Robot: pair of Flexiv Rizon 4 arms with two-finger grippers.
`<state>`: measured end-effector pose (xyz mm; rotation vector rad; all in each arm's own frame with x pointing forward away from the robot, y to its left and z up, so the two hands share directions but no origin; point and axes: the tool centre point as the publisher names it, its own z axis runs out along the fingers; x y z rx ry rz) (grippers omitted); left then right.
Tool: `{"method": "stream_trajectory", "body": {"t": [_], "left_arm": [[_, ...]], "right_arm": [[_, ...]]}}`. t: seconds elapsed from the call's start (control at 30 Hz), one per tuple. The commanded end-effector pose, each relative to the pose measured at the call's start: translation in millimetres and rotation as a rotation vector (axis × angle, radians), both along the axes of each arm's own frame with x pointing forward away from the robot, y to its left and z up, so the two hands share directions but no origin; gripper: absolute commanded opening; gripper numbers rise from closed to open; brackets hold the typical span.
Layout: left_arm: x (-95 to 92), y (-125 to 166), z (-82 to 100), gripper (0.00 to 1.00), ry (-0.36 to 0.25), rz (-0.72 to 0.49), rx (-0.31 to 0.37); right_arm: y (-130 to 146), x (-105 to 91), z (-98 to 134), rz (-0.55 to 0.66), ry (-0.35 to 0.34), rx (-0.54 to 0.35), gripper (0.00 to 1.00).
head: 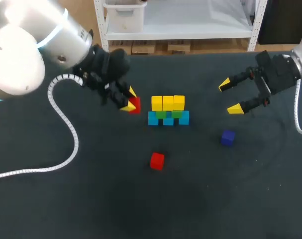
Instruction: Place the blue cubes, place green cubes on the blue cubes, place the yellow cubes on the green cubes, then place the red cubes on the yellow cubes, and place purple cube on the red cubes.
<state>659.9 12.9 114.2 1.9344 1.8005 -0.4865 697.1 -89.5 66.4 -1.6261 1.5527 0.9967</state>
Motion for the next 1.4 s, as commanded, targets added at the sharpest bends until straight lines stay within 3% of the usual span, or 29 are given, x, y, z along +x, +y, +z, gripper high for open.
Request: {"method": "stream_trajectory", "body": {"t": [0.03,0.67,1.4], "left_arm": [[14.9,-12.8,10.3,0.00,0.003,-0.011,0.011],[38.5,-65.9,-0.8,0.00,0.026,-0.016,0.004],[48.2,-77.2,-17.4,0.00,0.060,0.002,0.006]], "right_arm": [[0.1,0.3,-0.1,0.000,0.000,0.001,1.00],[0.1,0.3,-0.1,0.000,0.000,0.001,1.00],[0.1,0.3,-0.1,0.000,0.000,0.001,1.00]]}}
